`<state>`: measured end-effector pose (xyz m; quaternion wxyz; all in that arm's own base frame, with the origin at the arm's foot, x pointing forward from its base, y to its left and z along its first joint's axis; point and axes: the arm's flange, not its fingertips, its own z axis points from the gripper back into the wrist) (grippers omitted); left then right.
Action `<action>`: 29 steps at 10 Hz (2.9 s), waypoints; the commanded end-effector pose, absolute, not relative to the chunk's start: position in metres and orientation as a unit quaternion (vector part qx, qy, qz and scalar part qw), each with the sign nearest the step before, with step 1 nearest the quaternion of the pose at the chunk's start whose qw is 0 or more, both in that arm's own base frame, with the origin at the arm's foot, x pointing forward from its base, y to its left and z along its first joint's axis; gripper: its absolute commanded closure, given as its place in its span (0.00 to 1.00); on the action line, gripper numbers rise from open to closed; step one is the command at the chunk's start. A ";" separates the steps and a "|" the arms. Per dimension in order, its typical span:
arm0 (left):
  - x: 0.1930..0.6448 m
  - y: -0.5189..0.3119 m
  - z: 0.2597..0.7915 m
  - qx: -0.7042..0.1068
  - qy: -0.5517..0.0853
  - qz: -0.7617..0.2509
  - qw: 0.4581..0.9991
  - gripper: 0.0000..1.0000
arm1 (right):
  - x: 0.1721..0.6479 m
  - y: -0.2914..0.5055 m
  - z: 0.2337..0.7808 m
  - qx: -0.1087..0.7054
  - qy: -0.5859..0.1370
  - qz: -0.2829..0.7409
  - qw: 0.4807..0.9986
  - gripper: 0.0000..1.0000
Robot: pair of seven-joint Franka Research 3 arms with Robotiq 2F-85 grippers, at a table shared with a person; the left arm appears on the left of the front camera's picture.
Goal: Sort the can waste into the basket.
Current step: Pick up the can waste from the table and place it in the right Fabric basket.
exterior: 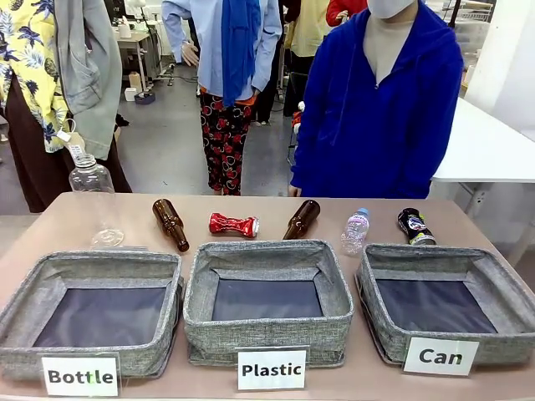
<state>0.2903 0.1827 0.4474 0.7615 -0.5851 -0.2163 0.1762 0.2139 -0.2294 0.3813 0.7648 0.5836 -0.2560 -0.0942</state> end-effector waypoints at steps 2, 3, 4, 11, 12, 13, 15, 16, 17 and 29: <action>0.288 0.184 0.448 -0.584 -0.221 0.161 0.764 0.00 | 0.214 -0.229 0.381 0.584 -0.256 -0.094 0.765 0.00; 0.288 0.184 0.448 -0.584 -0.221 0.161 0.764 0.00 | 0.227 -0.204 0.403 0.514 -0.255 -0.091 0.814 0.00; 0.288 0.184 0.448 -0.584 -0.221 0.161 0.764 0.00 | 0.245 -0.178 0.430 0.431 -0.245 -0.100 0.862 0.00; 0.288 0.184 0.448 -0.584 -0.221 0.161 0.764 0.00 | 0.364 -0.020 0.488 0.095 -0.212 -0.049 0.972 0.00; 0.288 0.184 0.448 -0.584 -0.221 0.161 0.764 0.00 | 0.352 -0.016 0.491 0.134 -0.219 -0.027 0.966 0.00; 0.288 0.184 0.448 -0.584 -0.221 0.161 0.764 0.00 | 0.352 -0.016 0.491 0.134 -0.219 -0.027 0.966 0.00; 0.288 0.184 0.448 -0.584 -0.221 0.161 0.764 0.00 | 0.344 0.015 0.475 0.086 -0.196 -0.022 0.977 0.00; 0.288 0.184 0.448 -0.584 -0.221 0.161 0.764 0.00 | 0.345 0.025 0.473 0.059 -0.187 -0.009 0.981 0.00; 0.288 0.184 0.448 -0.584 -0.221 0.161 0.764 0.00 | 0.361 0.025 0.477 0.054 -0.174 -0.018 0.983 0.00; 0.288 0.184 0.448 -0.584 -0.221 0.161 0.764 0.00 | 0.560 -0.038 0.412 0.068 -0.026 -0.037 0.997 0.00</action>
